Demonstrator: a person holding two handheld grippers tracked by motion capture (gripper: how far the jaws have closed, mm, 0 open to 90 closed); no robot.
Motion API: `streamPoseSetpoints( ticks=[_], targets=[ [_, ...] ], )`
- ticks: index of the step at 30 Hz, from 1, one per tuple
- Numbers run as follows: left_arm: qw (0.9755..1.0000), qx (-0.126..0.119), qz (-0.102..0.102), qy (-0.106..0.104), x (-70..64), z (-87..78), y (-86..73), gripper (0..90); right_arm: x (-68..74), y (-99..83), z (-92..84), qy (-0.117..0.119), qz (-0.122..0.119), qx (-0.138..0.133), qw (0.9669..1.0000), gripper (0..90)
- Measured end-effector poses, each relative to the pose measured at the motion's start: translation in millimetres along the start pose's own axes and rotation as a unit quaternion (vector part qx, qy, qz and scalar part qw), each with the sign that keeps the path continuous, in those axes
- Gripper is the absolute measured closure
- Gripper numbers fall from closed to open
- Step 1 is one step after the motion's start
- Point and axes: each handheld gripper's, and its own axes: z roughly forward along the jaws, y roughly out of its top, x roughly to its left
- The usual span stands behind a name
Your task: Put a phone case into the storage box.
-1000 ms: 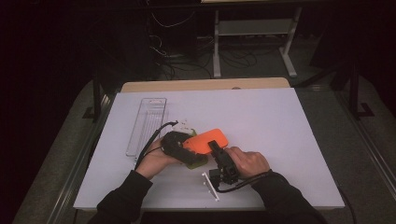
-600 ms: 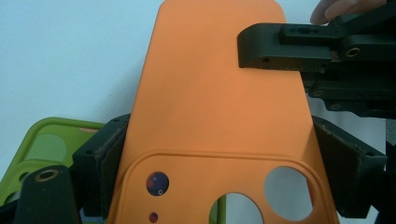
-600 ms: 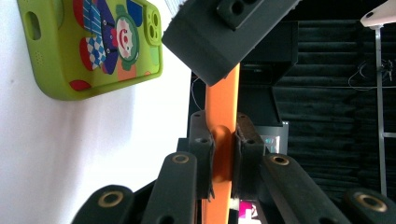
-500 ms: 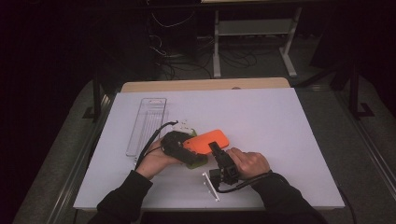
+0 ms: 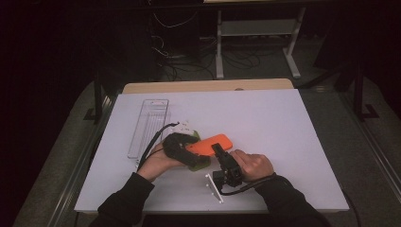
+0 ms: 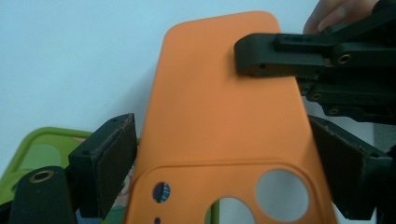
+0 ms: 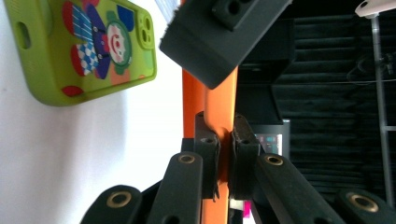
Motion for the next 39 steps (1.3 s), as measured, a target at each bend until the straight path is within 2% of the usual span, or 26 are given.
streamPoseSetpoints(
  ticks=[3,5,8,10,11,14,15,19,20,21,25,27,30,32,34,36,38,39],
  targets=[
    [1.0000,0.001,-0.006,-0.007,0.3,1.2,0.0,3.8,-0.3,-0.1,-0.5,0.000,0.001,-0.001,1.0000,82.9],
    [0.9998,-0.007,-0.012,-0.012,0.3,-0.2,0.4,0.3,-0.4,-0.6,-0.3,0.000,0.003,0.001,1.0000,82.8],
    [0.9995,-0.021,-0.021,-0.014,0.4,-4.6,1.2,0.0,-1.0,-2.5,0.3,-0.001,0.003,0.004,1.0000,82.6],
    [0.9994,-0.027,-0.019,-0.014,1.4,-6.0,0.9,0.0,-1.5,-4.3,0.8,0.007,0.009,0.010,0.9999,82.5],
    [0.9994,-0.026,-0.017,-0.015,1.4,-7.0,0.8,0.0,-2.9,-5.3,1.3,0.000,0.011,0.010,0.9999,82.5],
    [0.9993,-0.032,-0.013,-0.014,2.0,-8.5,1.1,0.0,-6.2,-10.1,2.2,0.002,0.013,0.019,0.9997,82.4],
    [0.9992,-0.033,-0.017,-0.015,1.5,-9.1,1.0,0.0,-6.2,-11.4,2.2,0.004,0.024,0.026,0.9994,82.4],
    [0.9992,-0.035,-0.014,-0.011,3.1,-10.5,0.8,0.0,-11.5,-19.4,3.4,0.013,0.035,0.035,0.9987,82.4],
    [0.9990,-0.037,-0.021,-0.012,2.4,-10.7,0.5,0.0,-12.6,-21.0,3.4,0.013,0.044,0.037,0.9982,82.4],
    [0.9991,-0.036,-0.018,-0.010,3.4,-11.4,0.6,0.0,-13.8,-22.6,3.4,0.015,0.053,0.039,0.9977,82.3],
    [0.9991,-0.040,-0.015,-0.004,5.4,-12.6,0.3,0.0,-18.3,-29.0,2.5,0.038,0.095,0.053,0.9933,82.3],
    [0.9990,-0.043,-0.010,0.001,6.7,-13.2,0.5,0.0,-20.4,-32.1,4.1,0.041,0.104,0.052,0.9924,82.2],
    [0.9987,-0.050,-0.009,0.005,7.6,-14.2,0.6,0.0,-22.7,-33.9,3.8,0.055,0.121,0.061,0.9893,82.1],
    [0.9987,-0.050,-0.003,0.007,9.3,-14.9,0.8,0.0,-24.9,-35.0,3.4,0.062,0.138,0.064,0.9864,82.1],
    [0.9986,-0.048,-0.018,0.007,7.9,-15.1,-0.3,0.0,-27.2,-36.4,3.9,0.064,0.159,0.065,0.9831,82.1],
    [0.9986,-0.049,-0.018,0.008,7.4,-14.2,-0.6,0.0,-29.0,-38.2,4.2,0.071,0.178,0.066,0.9792,82.1],
    [0.9988,-0.046,-0.010,0.010,7.8,-14.1,-0.5,0.0,-31.7,-40.4,3.7,0.075,0.199,0.071,0.9746,82.1],
    [0.9989,-0.045,-0.006,0.010,8.3,-14.1,-0.3,0.0,-33.0,-42.1,4.2,0.076,0.205,0.070,0.9733,82.1]
  ],
)
